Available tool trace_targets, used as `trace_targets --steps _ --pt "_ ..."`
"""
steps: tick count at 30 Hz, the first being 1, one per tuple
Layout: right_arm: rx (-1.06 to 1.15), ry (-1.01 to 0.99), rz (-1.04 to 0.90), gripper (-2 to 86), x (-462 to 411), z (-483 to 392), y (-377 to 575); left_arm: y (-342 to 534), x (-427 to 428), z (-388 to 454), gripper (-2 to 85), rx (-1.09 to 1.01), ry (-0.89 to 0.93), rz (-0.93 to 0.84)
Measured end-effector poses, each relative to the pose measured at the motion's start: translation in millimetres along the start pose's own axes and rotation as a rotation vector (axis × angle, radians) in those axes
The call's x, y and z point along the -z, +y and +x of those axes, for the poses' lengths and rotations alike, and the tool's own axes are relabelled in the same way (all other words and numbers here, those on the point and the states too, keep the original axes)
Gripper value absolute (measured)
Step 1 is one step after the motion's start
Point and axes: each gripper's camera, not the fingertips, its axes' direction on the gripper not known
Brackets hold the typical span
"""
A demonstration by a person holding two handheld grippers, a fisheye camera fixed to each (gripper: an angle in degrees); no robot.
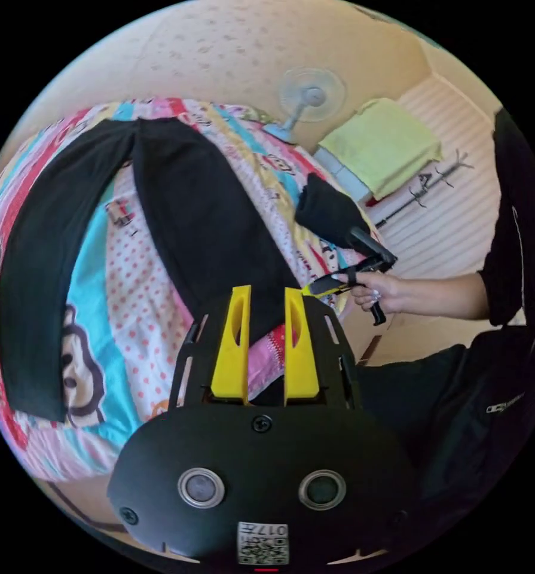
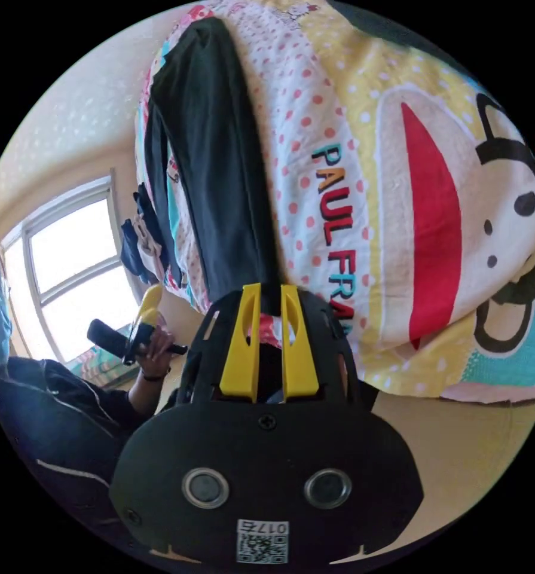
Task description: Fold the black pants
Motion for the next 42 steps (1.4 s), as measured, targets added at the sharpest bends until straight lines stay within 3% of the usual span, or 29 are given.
trace_targets --steps 6,9,13,16,19,23,26,32,38,42 --pt "-0.007 -0.215 -0.029 3.5 23 -46 -6 -29 -38 52 13.7 -0.233 0.0 -0.019" --pt "0.005 -0.271 -0.079 3.5 20 -68 -11 -36 -45 67 13.5 -0.188 -0.096 0.014" --pt "-0.007 -0.295 -0.126 4.0 7 -77 -13 -48 -53 75 6.8 -0.163 -0.197 0.029" --pt "0.105 -0.267 -0.171 5.2 13 -80 -20 -57 -49 62 0.9 -0.116 -0.207 0.028" --pt "0.204 -0.318 -0.054 7.2 62 -84 -45 -64 -24 35 0.0 0.008 -0.095 0.094" --pt "0.285 -0.114 0.146 9.9 134 -105 -148 -66 2 8 -0.3 0.131 0.074 0.183" --pt "0.282 -0.265 0.313 9.9 156 -105 -247 -71 8 2 -0.4 0.162 0.075 0.179" --pt "0.234 0.044 0.457 12.9 158 -106 -411 -93 21 -4 0.0 0.27 0.168 0.263" --pt "0.225 0.188 0.433 8.2 135 -113 -456 -129 39 -8 0.5 0.308 0.221 0.329" --pt "0.239 0.099 0.533 2.8 158 -114 -452 -148 54 -21 0.5 0.361 0.289 0.392"
